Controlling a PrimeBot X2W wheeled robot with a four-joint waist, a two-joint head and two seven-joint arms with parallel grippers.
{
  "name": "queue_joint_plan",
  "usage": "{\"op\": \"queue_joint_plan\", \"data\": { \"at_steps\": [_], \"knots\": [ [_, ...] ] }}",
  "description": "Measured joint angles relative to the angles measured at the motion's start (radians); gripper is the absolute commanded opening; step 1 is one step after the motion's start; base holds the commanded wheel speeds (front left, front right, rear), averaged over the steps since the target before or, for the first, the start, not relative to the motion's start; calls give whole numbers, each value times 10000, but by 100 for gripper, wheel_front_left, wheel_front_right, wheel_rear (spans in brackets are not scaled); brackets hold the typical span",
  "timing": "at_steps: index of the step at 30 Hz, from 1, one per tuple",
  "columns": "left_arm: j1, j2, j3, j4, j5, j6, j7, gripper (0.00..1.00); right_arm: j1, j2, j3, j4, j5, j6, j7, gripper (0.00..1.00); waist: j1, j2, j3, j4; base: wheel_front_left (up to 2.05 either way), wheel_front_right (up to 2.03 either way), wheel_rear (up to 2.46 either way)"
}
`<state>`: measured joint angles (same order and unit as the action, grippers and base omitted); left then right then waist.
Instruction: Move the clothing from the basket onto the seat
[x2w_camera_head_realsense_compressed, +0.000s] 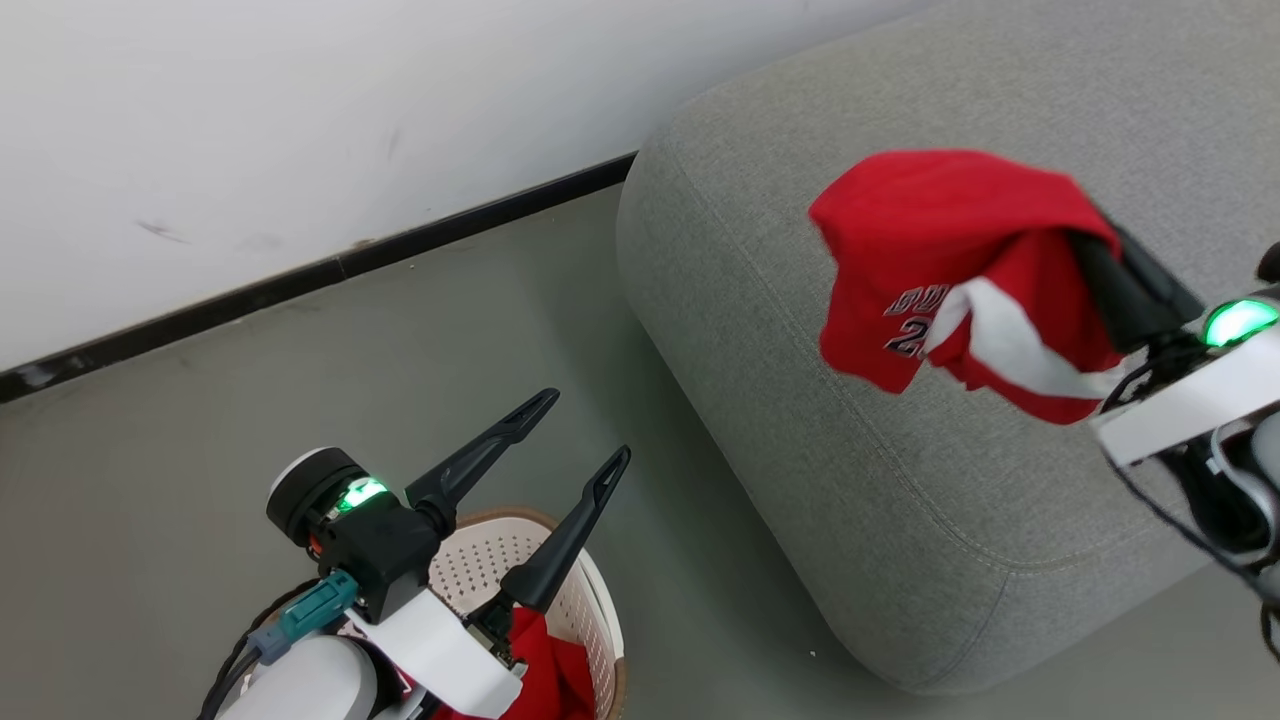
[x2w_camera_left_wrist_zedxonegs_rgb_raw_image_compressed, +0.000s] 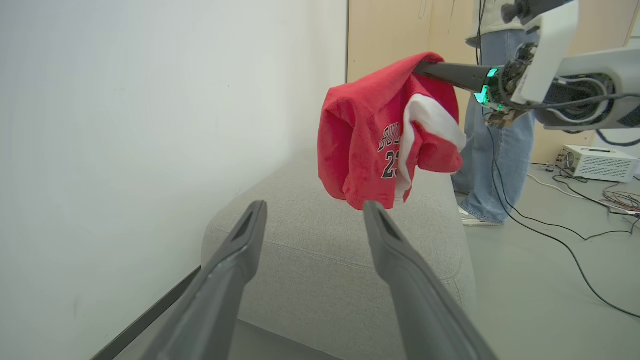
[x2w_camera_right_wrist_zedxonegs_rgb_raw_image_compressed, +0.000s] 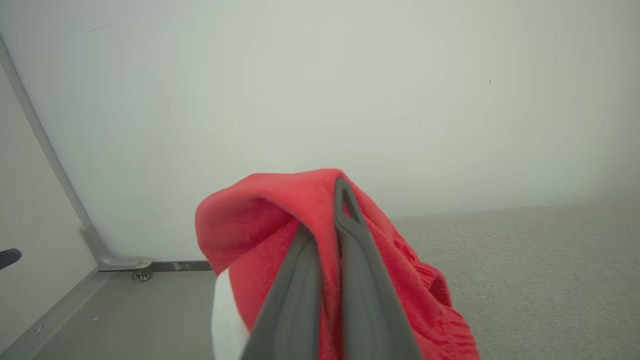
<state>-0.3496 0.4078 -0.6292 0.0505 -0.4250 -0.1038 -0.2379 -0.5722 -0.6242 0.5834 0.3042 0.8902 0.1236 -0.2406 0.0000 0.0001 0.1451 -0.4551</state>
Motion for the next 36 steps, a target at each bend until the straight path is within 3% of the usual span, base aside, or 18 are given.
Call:
{"op": "queue_joint_plan", "data": {
  "at_steps": [9, 36],
  "knots": [
    [-42, 121, 121, -384, 75, 217, 50, 100, -906, -171, -535, 1189, 86, 0, 27, 0, 0, 0, 393, 250, 0, 0, 0],
    [-705, 247, -15, -1436, 347, 249, 663, 100, -1906, -1093, -1578, 3985, -153, 0, -17, 0, 0, 0, 1779, 1303, 0, 0, 0]
  ]
}}
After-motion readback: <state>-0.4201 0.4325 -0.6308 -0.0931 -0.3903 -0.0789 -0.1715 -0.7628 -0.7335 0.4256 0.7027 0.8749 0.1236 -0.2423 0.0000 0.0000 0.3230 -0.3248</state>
